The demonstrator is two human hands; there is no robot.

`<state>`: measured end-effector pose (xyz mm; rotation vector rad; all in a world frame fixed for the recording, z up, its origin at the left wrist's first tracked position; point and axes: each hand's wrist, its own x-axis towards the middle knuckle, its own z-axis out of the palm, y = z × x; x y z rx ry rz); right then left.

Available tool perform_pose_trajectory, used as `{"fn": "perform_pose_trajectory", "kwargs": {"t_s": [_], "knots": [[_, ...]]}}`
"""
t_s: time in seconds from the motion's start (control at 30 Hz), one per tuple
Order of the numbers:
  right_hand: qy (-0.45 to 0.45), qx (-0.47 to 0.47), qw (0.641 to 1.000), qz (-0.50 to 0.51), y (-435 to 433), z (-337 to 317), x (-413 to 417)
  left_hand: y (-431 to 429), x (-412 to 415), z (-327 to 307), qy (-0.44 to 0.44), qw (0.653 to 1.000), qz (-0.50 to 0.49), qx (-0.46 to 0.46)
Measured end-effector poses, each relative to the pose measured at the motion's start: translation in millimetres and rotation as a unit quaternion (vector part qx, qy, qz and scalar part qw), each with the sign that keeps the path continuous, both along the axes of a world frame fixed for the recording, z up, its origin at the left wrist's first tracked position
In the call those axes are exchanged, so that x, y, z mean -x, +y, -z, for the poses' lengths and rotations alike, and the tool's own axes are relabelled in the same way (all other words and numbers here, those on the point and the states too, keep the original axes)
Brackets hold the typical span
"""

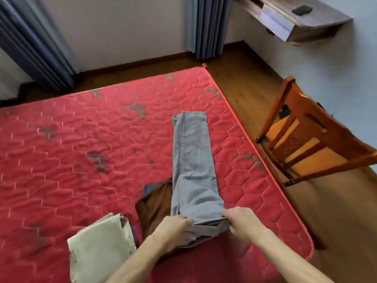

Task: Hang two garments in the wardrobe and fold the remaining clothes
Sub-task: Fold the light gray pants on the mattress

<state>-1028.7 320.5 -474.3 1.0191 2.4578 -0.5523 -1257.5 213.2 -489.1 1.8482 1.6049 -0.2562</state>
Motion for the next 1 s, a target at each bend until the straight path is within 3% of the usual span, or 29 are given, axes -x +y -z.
{"fn": "perform_pose_trajectory", "kwargs": {"t_s": [0.2, 0.53, 0.67, 0.8, 0.87, 1.0], "knots": [[0.065, 0.021, 0.988, 0.140, 67, 89, 33, 84, 43, 91, 0.008, 0.997, -0.056, -0.044], [0.183, 0.043, 0.900, 0.394, 197, 262, 105, 238, 100, 221, 0.052, 0.969, -0.187, -0.155], [0.129, 0.086, 0.872, 0.464, 180, 311, 104, 232, 89, 281, 0.066, 0.949, -0.263, -0.163], [0.113, 0.058, 0.866, 0.484, 136, 322, 89, 181, 62, 311, 0.069, 0.886, -0.409, -0.210], [0.107, 0.095, 0.843, 0.518, 122, 320, 77, 155, 51, 312, 0.055, 0.861, -0.450, -0.232], [0.085, 0.188, 0.809, 0.551, 95, 320, 55, 114, 34, 298, 0.021, 0.872, -0.437, -0.221]]}}
